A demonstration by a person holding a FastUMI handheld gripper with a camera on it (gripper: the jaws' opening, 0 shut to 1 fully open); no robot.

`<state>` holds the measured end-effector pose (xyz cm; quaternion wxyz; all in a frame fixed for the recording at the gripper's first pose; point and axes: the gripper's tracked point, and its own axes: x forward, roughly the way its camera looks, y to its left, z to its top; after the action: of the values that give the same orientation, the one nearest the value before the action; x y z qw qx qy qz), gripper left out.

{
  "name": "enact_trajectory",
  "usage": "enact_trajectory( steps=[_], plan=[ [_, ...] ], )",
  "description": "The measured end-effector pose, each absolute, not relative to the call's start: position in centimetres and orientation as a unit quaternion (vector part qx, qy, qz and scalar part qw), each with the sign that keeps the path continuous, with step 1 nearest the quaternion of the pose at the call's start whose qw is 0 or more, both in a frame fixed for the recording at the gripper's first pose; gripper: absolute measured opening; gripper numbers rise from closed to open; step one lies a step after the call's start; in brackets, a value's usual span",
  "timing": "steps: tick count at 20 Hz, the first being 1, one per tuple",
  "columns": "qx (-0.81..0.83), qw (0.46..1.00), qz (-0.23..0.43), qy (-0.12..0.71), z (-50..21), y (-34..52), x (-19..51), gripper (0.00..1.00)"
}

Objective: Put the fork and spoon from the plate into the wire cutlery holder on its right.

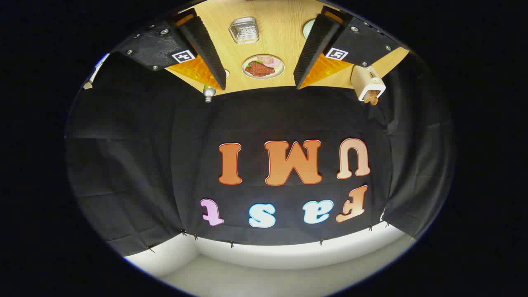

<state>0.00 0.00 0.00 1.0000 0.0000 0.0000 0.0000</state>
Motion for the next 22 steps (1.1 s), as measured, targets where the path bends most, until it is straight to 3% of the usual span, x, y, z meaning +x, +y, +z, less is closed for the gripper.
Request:
enact_trajectory(
  steps=[15, 22],
  plan=[
    [-0.008, 0.998, 0.023, 0.063, -3.4, 3.8, 0.7, 0.98],
    [-0.021, 0.968, 0.084, 0.234, -11.5, 11.4, 2.4, 0.99]
  ],
)
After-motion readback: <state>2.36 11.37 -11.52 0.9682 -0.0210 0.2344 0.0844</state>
